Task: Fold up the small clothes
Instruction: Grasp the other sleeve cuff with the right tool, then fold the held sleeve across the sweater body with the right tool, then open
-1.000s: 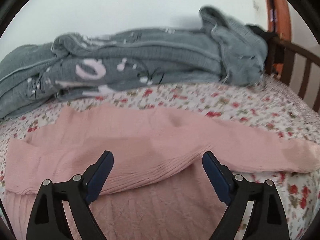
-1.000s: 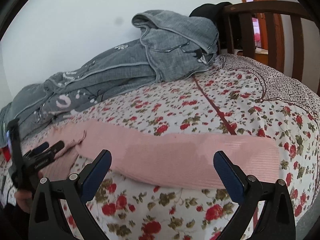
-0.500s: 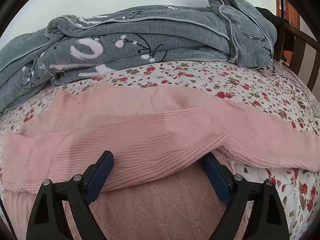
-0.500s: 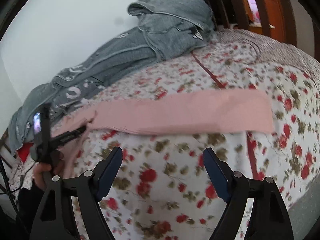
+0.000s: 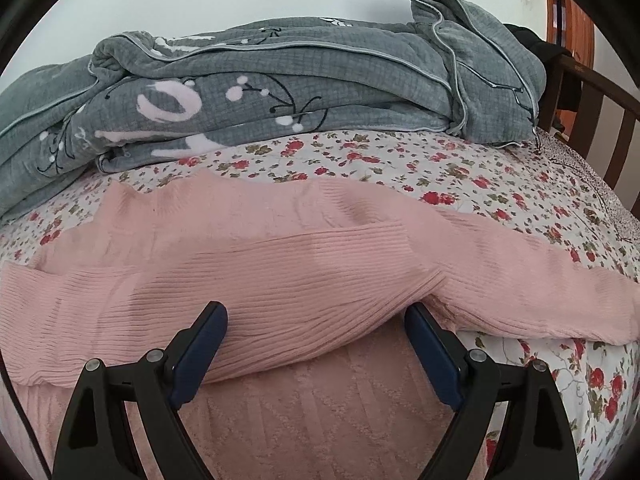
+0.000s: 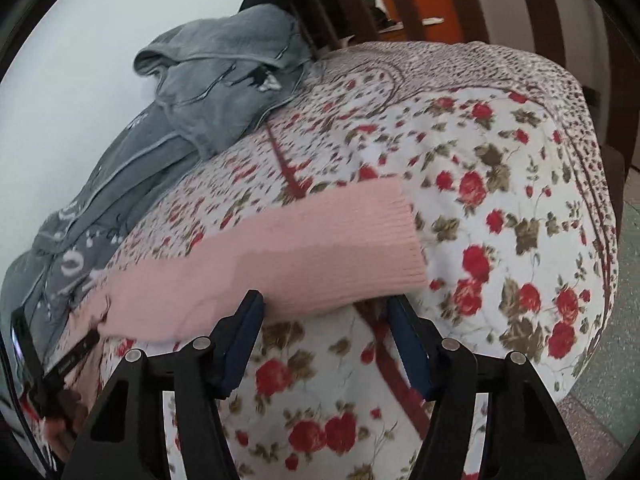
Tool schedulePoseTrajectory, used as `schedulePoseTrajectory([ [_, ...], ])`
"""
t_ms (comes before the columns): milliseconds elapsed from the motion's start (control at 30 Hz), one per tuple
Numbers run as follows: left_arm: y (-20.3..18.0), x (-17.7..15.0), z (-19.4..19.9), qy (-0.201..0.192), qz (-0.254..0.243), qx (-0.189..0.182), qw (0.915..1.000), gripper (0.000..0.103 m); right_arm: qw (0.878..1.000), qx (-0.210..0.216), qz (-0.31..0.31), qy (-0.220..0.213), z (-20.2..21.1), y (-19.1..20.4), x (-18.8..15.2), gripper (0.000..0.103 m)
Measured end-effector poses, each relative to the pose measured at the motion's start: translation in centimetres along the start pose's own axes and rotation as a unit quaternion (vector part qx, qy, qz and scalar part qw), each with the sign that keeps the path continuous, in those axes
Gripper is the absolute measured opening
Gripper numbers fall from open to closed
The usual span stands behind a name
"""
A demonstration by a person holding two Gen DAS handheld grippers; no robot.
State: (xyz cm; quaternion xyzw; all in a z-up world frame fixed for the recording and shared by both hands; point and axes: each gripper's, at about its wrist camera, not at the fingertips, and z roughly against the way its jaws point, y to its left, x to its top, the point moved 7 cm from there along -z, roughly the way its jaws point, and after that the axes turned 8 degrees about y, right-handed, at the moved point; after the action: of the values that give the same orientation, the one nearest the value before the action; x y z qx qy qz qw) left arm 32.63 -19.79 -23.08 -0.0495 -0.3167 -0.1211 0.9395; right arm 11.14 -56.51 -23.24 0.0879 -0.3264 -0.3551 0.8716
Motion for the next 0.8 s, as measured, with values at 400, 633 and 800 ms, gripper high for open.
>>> schedulePoseTrajectory([
  [400,-0.1,0.1,0.3,-0.006,0.006,-0.014,0.9999,0.09,0.996,-0.043,0.041,-0.063,0.2,2.0,2.5,0.006],
  [633,1.5,0.9,2.8,-0.042,0.045,-0.057,0.9965,0.09,0.988,-0.043,0.072,-0.128,2.5,4.9,2.5,0.006],
  [800,6.3,0.2,7.3,-0.053,0.066,-0.04,0.9956,0.09,0.984,-0.032,0.089,-0.151,4.3,7.5,2.4,0.005],
])
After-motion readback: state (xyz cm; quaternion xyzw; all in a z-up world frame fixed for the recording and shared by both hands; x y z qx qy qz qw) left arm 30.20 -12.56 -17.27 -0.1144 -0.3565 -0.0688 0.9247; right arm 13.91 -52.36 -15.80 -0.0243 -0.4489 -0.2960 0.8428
